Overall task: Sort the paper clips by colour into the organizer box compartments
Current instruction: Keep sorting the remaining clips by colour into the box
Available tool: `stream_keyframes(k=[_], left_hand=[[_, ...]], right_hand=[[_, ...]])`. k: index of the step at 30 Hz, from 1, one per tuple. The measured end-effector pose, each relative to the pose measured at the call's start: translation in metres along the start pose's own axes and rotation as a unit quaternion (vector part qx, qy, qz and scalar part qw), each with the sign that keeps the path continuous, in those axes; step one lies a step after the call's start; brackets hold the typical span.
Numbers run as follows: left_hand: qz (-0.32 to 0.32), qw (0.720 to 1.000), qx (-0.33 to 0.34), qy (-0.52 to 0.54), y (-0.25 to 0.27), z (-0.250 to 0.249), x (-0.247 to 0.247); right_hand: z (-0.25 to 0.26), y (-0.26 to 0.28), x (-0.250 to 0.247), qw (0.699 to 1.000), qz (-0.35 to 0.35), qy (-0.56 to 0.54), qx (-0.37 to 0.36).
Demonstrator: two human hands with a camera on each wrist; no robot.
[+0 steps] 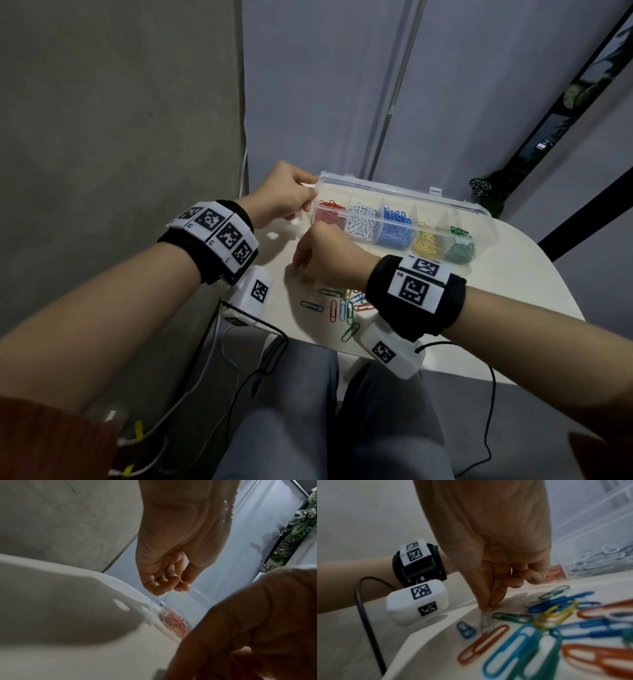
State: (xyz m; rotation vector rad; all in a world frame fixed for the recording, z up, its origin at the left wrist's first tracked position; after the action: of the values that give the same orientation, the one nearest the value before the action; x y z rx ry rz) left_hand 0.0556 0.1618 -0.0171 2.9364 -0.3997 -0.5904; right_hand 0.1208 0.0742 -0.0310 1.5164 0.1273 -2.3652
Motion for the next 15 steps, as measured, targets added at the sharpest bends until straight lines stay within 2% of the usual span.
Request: stream_keyframes(k=[4,11,15], left_hand=[[0.002,1.000,-0.003,0.000,-0.001,0.001,0.000],[0.002,1.000,0.001,0.002,0.000,0.000,0.001],[0.003,1.000,0.003,0.003,0.001,-0.001,0.001]], right_hand=[[0.001,-0.001,0.001,1.000,-0.004,0.028,0.008],[0.029,0.018,-0.003,0.978,-0.024,0.193,-0.070],[0.036,0.020,-0.010,0.974,-0.033,0.209,-0.078]])
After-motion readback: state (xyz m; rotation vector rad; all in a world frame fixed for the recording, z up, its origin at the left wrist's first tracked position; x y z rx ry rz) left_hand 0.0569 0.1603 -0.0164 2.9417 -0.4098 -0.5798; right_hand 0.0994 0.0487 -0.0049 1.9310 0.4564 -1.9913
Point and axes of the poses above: each hand's wrist, its own y-axis away from the middle knuckle, its own x-axis out of the palm, z = x × y, the point moved 7 cm from there along -y, towards the middle knuckle, and after that the axes turned 4 degrees about -x, right-handed, at the moved point
